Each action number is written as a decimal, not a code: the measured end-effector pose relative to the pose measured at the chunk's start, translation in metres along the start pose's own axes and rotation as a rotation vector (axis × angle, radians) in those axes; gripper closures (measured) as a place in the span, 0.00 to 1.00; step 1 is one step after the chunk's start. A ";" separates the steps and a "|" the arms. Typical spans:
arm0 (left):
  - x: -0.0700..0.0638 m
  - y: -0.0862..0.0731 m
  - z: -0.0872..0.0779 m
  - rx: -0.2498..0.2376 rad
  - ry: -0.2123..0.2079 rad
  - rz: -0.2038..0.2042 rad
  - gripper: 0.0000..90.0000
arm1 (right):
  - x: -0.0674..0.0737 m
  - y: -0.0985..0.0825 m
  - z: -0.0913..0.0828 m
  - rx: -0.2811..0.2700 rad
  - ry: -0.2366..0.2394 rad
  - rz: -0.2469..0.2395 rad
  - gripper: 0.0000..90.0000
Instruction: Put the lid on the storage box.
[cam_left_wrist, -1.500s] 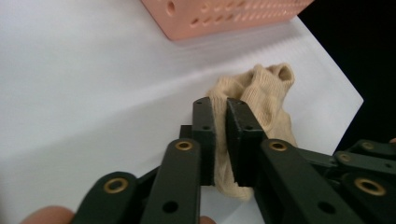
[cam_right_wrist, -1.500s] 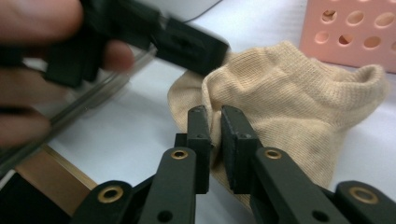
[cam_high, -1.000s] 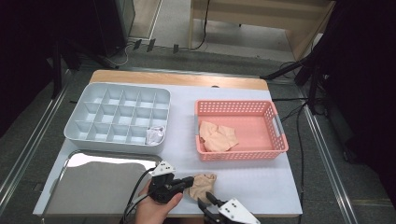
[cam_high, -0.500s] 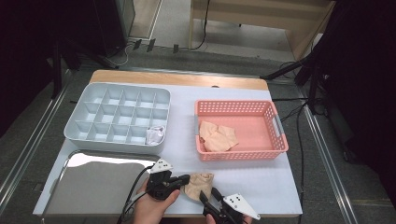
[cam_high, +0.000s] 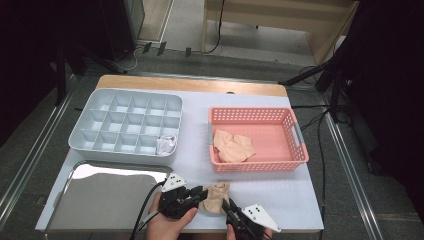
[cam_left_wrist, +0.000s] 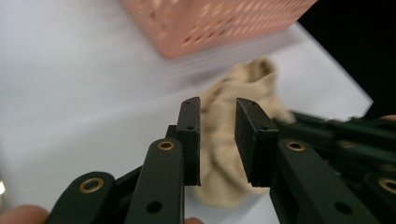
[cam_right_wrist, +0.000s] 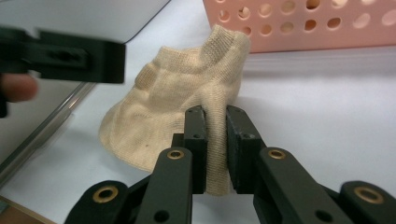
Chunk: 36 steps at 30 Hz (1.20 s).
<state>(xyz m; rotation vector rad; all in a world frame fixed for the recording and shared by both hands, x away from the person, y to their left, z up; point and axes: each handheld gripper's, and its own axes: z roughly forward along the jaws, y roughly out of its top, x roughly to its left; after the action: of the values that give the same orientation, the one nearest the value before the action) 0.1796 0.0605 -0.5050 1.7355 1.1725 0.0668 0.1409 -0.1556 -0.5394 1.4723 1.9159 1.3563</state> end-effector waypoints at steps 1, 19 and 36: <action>-0.006 -0.001 0.000 0.006 -0.006 0.020 0.83 | 0.001 0.000 0.000 0.000 -0.001 -0.001 0.90; 0.003 -0.006 0.040 0.137 -0.014 -0.089 1.00 | 0.027 0.002 -0.006 -0.062 0.022 -0.153 0.91; 0.023 0.018 -0.004 0.046 -0.106 -0.143 0.76 | 0.045 0.000 0.012 -0.031 0.048 -0.204 0.89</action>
<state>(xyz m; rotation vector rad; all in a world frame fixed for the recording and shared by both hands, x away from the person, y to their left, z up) 0.2018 0.0794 -0.5003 1.6685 1.2247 -0.1378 0.1319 -0.1101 -0.5339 1.2021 2.0031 1.3325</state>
